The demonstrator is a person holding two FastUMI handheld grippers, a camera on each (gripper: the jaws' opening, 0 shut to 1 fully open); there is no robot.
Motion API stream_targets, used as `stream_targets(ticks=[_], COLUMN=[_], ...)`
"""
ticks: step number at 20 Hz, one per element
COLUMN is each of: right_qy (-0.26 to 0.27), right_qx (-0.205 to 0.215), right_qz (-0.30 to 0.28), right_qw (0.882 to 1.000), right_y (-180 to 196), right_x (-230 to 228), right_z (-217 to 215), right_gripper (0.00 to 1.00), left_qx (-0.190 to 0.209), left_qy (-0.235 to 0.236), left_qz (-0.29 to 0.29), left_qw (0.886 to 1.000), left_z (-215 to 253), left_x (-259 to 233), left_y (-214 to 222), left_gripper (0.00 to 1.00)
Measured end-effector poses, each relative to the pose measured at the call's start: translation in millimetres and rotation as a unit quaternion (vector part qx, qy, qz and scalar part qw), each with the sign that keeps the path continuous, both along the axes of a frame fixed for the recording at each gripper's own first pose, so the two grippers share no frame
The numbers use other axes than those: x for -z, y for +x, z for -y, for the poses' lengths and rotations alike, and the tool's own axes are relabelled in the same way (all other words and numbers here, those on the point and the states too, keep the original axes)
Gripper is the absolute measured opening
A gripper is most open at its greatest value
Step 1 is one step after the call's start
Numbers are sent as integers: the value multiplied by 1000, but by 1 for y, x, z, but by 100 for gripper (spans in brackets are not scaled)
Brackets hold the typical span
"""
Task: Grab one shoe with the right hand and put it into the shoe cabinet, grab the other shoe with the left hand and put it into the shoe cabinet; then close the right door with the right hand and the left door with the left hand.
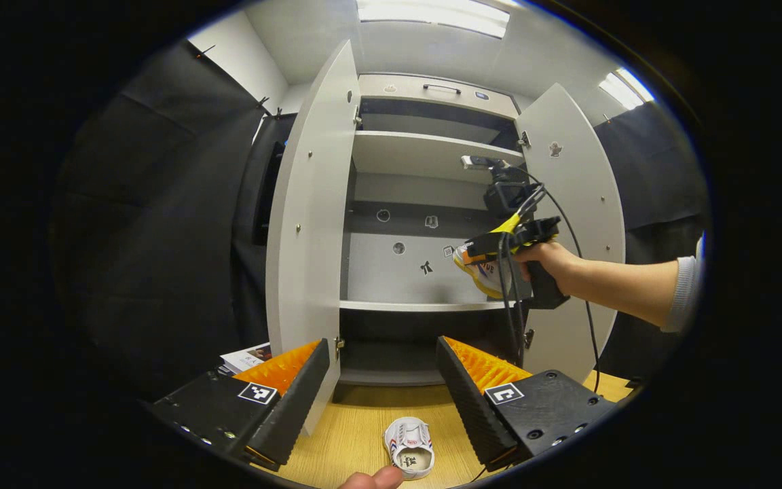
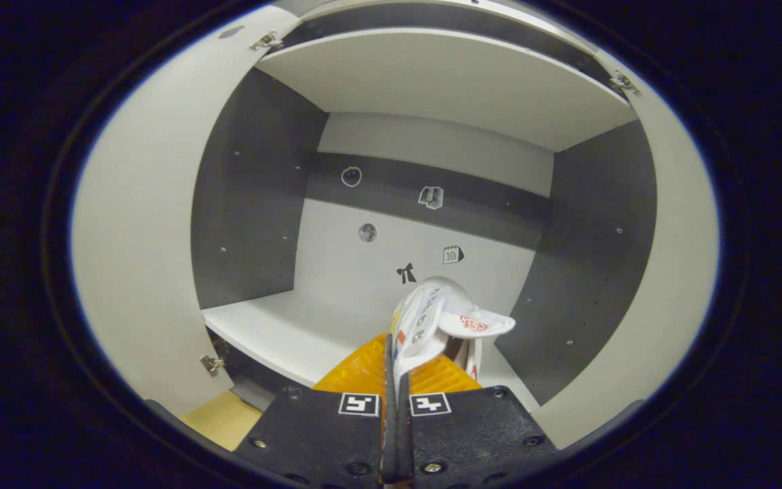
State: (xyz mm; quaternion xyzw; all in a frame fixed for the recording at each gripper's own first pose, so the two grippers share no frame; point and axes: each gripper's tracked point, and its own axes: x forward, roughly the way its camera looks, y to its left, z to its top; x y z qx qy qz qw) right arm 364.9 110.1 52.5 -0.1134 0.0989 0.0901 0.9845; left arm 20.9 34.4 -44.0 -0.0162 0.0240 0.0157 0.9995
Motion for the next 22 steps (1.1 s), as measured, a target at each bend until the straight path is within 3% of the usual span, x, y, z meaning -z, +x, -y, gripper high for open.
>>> stream_targets(ticks=[10,17,22], right_qy=[-47,-65,-92], right_qx=[40,52,53], right_qz=[-103,-173,-188], right_qw=[993,982,976], right_y=[92,101,104], right_x=[52,70,75], right_z=[11,14,12], right_gripper=[4,5,13], left_qx=[-36,-41,-35], left_qy=[-4,7,10], left_qz=[-29,-25,-24], left_qw=[999,999,999], left_z=[-30,-37,-31], left_x=[23,19,21], left_y=[4,13,14], left_gripper=[95,95,95])
